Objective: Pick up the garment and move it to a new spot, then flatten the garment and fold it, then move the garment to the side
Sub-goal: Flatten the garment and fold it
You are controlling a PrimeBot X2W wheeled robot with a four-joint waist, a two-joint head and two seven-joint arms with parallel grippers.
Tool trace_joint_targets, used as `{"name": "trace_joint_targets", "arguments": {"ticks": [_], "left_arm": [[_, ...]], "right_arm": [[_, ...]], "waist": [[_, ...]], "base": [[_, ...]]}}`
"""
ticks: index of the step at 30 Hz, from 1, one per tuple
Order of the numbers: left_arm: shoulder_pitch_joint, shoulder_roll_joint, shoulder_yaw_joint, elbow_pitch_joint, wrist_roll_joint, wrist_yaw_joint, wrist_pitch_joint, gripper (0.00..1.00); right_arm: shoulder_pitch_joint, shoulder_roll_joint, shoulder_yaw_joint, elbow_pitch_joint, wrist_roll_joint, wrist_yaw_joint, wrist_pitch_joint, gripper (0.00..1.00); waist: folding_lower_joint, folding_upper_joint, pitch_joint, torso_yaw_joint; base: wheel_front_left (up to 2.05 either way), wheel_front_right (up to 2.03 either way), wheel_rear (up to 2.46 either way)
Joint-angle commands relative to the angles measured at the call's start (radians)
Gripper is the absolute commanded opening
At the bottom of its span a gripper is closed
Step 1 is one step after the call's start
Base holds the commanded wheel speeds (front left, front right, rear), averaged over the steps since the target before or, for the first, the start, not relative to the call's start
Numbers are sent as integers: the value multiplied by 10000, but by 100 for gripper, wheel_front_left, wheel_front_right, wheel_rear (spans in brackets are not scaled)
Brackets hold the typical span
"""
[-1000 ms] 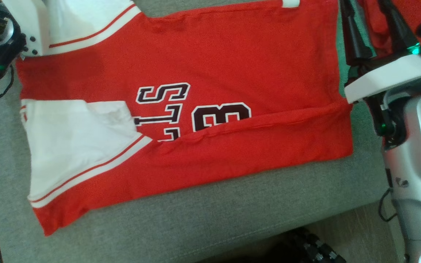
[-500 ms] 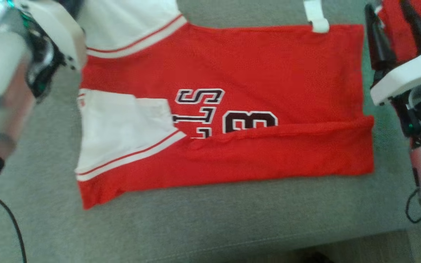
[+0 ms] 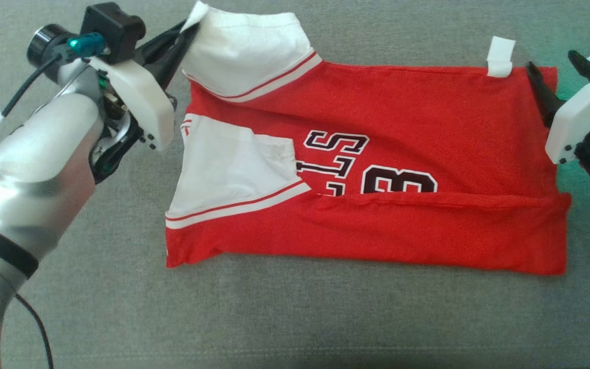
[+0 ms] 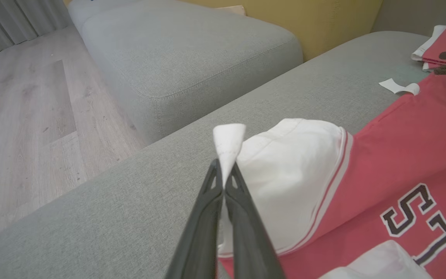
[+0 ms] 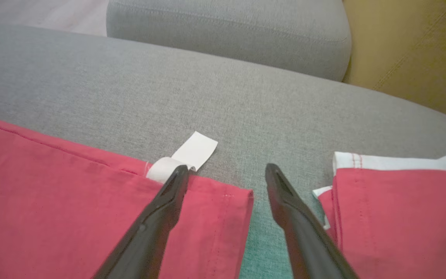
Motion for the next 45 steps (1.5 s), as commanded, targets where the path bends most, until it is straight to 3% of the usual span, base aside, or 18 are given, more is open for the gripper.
{"name": "trace_joint_targets", "arguments": {"ticks": [1, 16, 17, 18, 38, 45], "left_arm": [[-320, 308, 283, -250, 48, 60, -95, 0], [-508, 325, 203, -616, 36, 144, 41, 0], [-535, 334, 208, -602, 36, 149, 40, 0], [-565, 342, 221, -577, 40, 176, 35, 0], [-2259, 327, 1168, 656, 441, 370, -293, 0], [-2734, 212, 2436, 469, 1154, 919, -309, 0]], "right_arm": [[-266, -280, 279, 15, 151, -9, 95, 100], [-1494, -673, 2182, 1878, 1112, -9, 544, 100], [-1583, -737, 2304, 1914, 1194, -9, 525, 22], [-1677, -803, 2414, 1939, 1269, -9, 481, 0], [-4211, -1027, 2863, 1908, 2553, -9, -2141, 0], [-5168, -797, 2752, 2456, 2355, -9, -3702, 0]], "waist": [[0, 0, 49, 87], [0, 0, 478, 206], [0, 0, 510, 201], [0, 0, 537, 195], [0, 0, 1093, -127], [0, 0, 1361, -153]], "base": [[0, 0, 0], [0, 0, 0], [0, 0, 0], [0, 0, 0], [0, 0, 0], [0, 0, 0]]}}
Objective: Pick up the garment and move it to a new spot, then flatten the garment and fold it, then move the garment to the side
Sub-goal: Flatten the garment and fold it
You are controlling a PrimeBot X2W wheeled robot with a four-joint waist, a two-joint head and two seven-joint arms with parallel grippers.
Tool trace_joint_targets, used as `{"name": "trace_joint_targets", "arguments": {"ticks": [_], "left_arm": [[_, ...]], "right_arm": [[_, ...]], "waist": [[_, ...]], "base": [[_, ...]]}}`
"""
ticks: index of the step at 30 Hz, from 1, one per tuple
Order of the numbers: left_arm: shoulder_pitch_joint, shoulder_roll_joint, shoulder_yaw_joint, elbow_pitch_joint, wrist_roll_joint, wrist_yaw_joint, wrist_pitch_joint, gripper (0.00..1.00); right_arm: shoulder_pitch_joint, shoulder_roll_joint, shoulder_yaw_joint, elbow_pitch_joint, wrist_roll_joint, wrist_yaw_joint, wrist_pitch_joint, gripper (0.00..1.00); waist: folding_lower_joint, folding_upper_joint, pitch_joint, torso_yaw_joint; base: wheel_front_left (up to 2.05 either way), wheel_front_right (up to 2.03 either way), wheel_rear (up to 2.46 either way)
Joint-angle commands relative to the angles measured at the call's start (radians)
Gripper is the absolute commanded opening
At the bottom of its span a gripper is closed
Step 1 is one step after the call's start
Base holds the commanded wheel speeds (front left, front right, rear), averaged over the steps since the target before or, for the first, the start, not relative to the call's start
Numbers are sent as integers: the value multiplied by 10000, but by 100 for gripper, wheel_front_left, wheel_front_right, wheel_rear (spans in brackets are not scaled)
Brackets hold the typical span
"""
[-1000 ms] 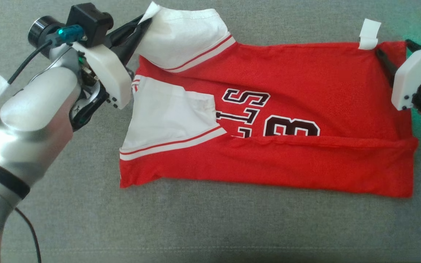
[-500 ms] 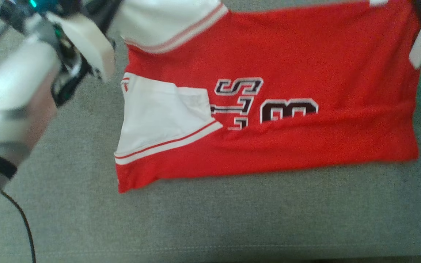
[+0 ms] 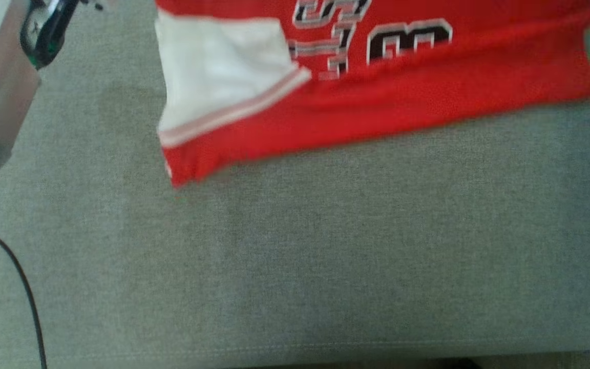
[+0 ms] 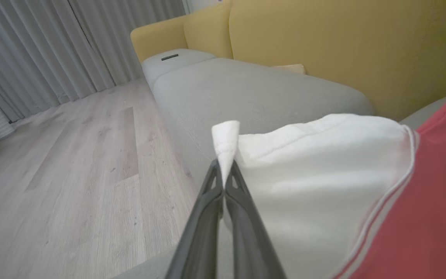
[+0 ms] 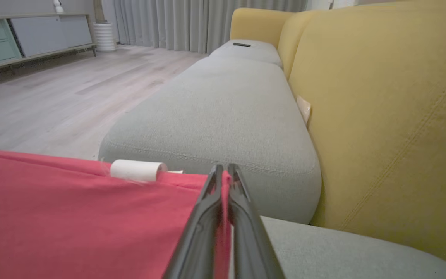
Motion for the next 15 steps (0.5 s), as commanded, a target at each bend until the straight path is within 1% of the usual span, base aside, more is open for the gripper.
{"name": "trace_joint_targets", "arguments": {"ticks": [1, 4, 7, 11, 15], "left_arm": [[-474, 344, 712, -272, 293, 204, -106, 0], [-189, 255, 1118, -451, 686, 184, -106, 0], [238, 192, 1301, -552, 1041, -23, -107, 0], [821, 143, 1387, -701, 1403, -318, -107, 0], [1436, 221, 1406, -978, 1687, -500, -108, 0]], "right_arm": [[-254, 33, -62, 36, -108, -9, -408, 0], [-284, 127, 68, 388, -110, -9, -663, 0], [-70, 95, 358, 603, 13, -9, -723, 0], [433, -78, 752, 576, 575, -9, -586, 0], [1054, -467, 1412, 202, 1161, -9, -244, 0]], "waist": [[-1, 0, 41, 21], [-1, 0, -15, 64], [-1, 0, -160, 126], [-1, 0, -413, 241], [-1, 0, -715, 360]], "base": [[0, 0, 0], [0, 0, 0], [0, 0, 0], [0, 0, 0], [0, 0, 0]]}}
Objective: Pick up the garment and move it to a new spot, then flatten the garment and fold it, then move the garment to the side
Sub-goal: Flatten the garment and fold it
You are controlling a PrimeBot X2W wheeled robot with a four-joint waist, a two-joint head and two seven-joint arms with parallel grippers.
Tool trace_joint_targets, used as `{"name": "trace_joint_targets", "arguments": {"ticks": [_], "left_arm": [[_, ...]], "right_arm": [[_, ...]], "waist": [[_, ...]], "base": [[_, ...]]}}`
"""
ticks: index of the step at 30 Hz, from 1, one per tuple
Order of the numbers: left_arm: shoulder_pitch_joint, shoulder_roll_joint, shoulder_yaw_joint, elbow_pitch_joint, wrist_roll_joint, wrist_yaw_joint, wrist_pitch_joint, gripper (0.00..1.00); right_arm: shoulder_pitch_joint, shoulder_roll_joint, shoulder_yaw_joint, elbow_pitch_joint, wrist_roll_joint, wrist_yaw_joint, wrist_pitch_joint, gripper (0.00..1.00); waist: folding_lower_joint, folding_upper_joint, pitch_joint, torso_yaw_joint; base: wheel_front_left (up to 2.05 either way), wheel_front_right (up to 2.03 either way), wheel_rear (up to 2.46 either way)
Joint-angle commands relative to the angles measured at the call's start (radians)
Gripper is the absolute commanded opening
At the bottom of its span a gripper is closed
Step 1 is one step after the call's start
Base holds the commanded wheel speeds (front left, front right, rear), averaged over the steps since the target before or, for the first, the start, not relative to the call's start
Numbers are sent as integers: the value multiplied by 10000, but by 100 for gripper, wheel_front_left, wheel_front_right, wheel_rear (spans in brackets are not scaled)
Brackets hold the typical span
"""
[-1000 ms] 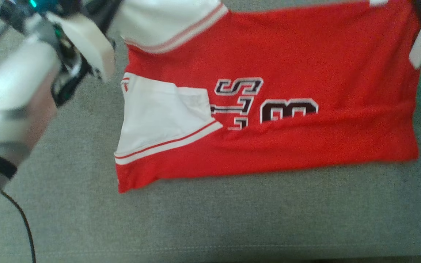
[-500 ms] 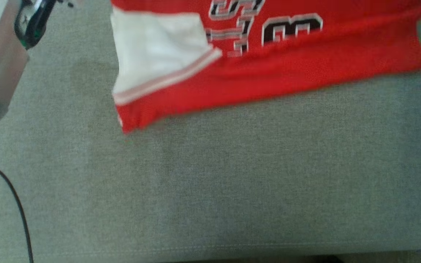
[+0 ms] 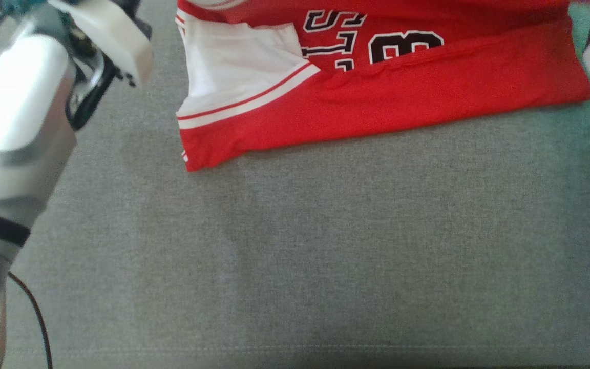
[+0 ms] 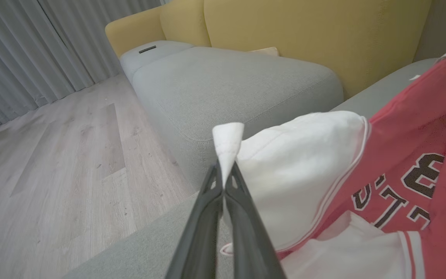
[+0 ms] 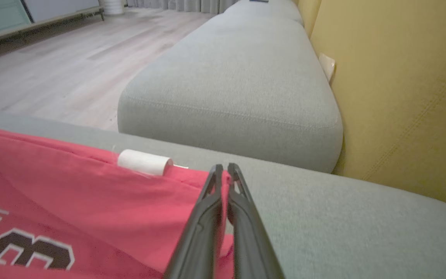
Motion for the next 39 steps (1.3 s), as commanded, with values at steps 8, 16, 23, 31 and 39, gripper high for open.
{"name": "trace_joint_targets", "arguments": {"ticks": [8, 16, 23, 31, 39], "left_arm": [[998, 856, -69, -1133, 302, -240, -52, 0], [1755, 1447, -1702, -1946, -502, -282, 499, 0], [1803, 1819, -3059, -2415, -1584, -284, 1132, 0], [1769, 2001, -3757, -2471, -2438, -285, 1572, 0], [1973, 1873, -3744, -1920, -2920, -273, 1021, 100]], "right_arm": [[1170, -1475, 1782, -948, 679, -9, 784, 0], [1400, -2604, 3434, -1623, 933, -9, 1299, 0], [1192, -3320, 4882, -2239, 1063, -9, 1746, 0], [1099, -3621, 5599, -2794, 1243, -9, 2552, 0], [1153, -3397, 5655, -2579, 1871, -9, 2548, 100]], "waist": [[0, 0, -582, 324], [0, 0, -747, 467], [0, 0, -805, 392], [0, 0, -927, 234], [0, 0, -1424, -4]], "base": [[0, 0, 0], [0, 0, 0], [0, 0, 0], [0, 0, 0], [0, 0, 0]]}}
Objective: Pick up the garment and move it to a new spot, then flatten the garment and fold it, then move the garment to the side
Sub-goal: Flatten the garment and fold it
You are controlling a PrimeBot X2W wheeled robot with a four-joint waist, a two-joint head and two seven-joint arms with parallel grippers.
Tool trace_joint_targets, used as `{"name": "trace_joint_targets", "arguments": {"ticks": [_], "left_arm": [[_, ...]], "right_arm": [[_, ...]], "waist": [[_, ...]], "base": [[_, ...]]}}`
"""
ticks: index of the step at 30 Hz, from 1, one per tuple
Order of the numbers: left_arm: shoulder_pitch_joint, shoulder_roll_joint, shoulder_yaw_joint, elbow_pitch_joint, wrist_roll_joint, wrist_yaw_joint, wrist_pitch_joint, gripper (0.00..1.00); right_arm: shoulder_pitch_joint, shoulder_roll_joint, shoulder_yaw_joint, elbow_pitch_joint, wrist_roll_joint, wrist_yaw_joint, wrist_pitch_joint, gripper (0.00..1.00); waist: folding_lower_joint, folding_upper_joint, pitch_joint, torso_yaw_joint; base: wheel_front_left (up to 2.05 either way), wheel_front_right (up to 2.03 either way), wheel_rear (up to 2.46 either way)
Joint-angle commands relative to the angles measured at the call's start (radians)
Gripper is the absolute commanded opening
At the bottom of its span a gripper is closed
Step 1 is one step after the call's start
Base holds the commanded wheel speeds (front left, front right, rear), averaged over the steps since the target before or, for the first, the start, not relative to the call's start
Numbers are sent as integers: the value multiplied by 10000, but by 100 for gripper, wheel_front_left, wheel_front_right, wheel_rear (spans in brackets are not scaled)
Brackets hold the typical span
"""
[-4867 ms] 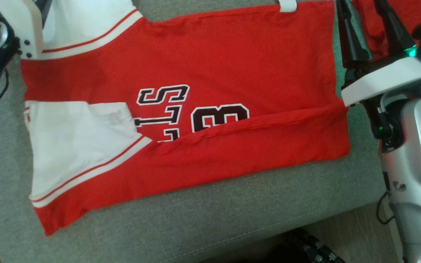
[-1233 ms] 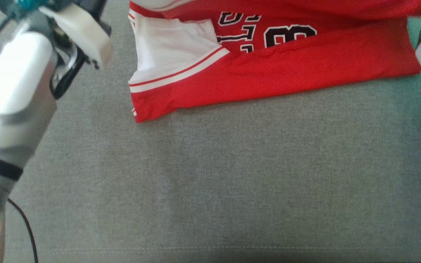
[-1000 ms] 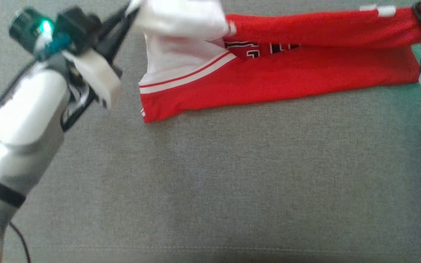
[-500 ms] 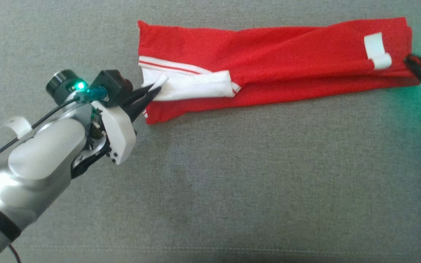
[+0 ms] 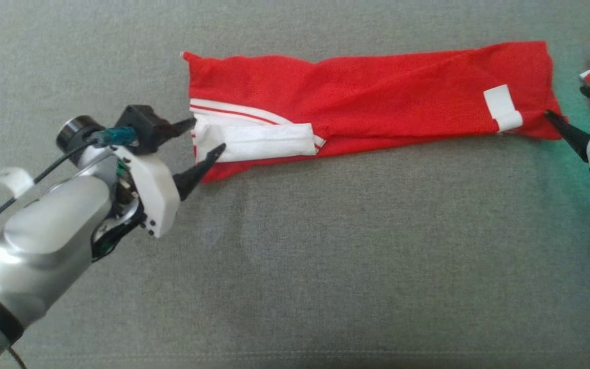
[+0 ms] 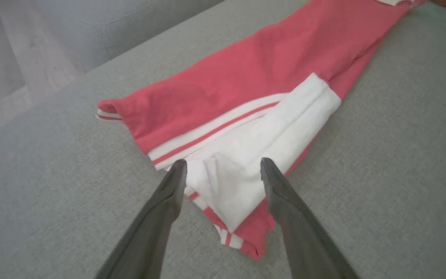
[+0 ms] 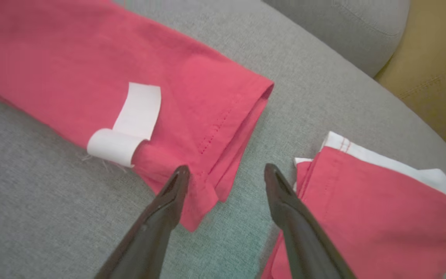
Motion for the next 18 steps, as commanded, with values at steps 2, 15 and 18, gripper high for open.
{"name": "trace_joint_targets", "arguments": {"ticks": [2, 15, 18], "left_arm": [[-149, 330, 751, 86, -220, 210, -466, 100], [1997, -375, 6118, -2130, 440, 2431, -1176, 100], [3264, -1009, 7710, -2985, 1264, 2493, -1178, 100]], "right_arm": [[17, -258, -130, 50, 287, -9, -363, 100], [724, 1447, -2443, 344, 2055, -9, -3628, 100], [1166, 2220, -3347, 504, 1988, -9, -3996, 100]], "waist": [[0, -1, -275, -147], [0, -1, -1280, -598], [0, -1, -1442, -670]], "base": [[0, 0, 0], [0, 0, 0], [0, 0, 0]]}}
